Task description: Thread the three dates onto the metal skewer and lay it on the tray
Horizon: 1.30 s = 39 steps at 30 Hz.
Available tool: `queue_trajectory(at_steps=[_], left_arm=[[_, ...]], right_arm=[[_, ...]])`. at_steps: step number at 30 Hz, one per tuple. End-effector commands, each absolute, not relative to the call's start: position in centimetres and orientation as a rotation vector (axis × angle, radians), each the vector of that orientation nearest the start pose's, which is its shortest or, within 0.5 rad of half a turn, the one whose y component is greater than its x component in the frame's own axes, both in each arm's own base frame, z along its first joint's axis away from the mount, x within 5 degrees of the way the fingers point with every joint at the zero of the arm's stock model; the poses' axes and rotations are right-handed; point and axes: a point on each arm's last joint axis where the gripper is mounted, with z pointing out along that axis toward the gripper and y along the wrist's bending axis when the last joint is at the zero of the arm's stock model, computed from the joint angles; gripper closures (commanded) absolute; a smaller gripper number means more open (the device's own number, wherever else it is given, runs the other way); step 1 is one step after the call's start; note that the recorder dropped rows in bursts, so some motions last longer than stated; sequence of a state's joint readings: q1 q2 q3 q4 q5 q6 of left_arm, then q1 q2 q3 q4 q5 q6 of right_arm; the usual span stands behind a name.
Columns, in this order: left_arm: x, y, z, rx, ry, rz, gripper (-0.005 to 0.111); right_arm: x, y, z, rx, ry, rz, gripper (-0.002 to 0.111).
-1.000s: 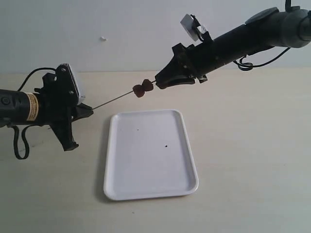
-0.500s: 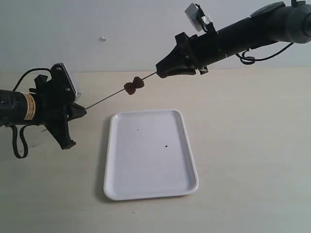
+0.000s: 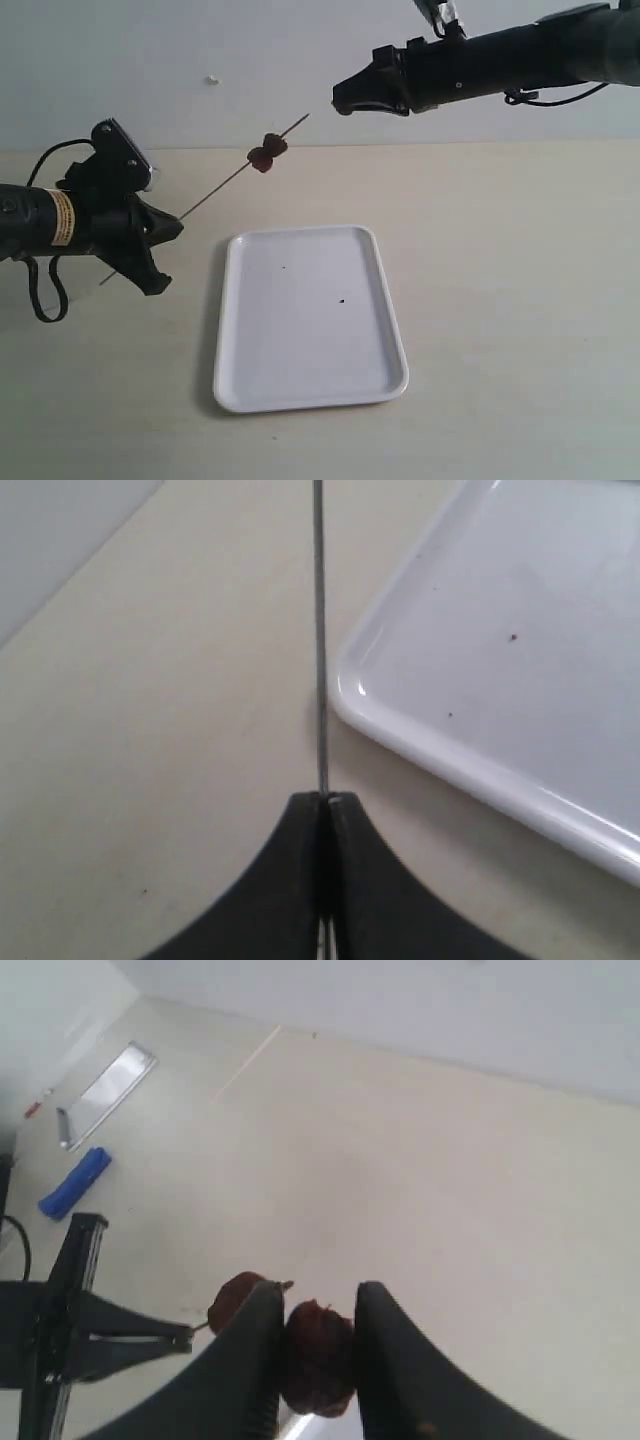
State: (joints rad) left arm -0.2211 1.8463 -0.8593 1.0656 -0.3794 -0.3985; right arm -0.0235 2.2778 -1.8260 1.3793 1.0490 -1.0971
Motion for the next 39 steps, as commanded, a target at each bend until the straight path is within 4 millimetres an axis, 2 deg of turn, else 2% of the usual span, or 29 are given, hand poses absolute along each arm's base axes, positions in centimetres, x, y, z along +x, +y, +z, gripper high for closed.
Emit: queue_trajectory(at_steps=[1,4,9,13,15,21,26,39], left_arm=[[33.6,-11.6,15.1,0.985,1.974,-0.262,0.107],[33.1,-13.4,15.4,0.957,1.966,-0.36,0.107],[33.2,-16.4,16.7,0.685,2.102,-0.524,0.107],[32.9,-17.8,17.0,0.698,2.132,-0.556,0.107],[32.4,-18.6,17.2,0.69,2.148,-0.64,0.107],[32.1,-18.8,17.1,0.674,2.18,-0.7,0.107],[31.7,-19.6,17.8,0.676,2.135,-0.851,0.107],[32.1,-19.6,18.0,0.586,2.171,-0.86,0.107]], right_arm=[[50.2,6.3,22.7,-0.38,1.937,1.093,0.084],[50.6,6.1,23.0,-0.364,1.885,1.054,0.084],[50.9,6.0,23.2,-0.363,1.85,1.024,0.084],[50.9,5.9,23.2,-0.362,1.848,1.008,0.084],[51.0,5.8,23.3,-0.345,1.842,1.002,0.084],[51.1,5.8,23.5,-0.32,1.818,1.028,0.084],[50.9,6.0,23.6,-0.337,1.814,1.05,0.084],[50.7,6.1,23.7,-0.354,1.807,1.081,0.084]])
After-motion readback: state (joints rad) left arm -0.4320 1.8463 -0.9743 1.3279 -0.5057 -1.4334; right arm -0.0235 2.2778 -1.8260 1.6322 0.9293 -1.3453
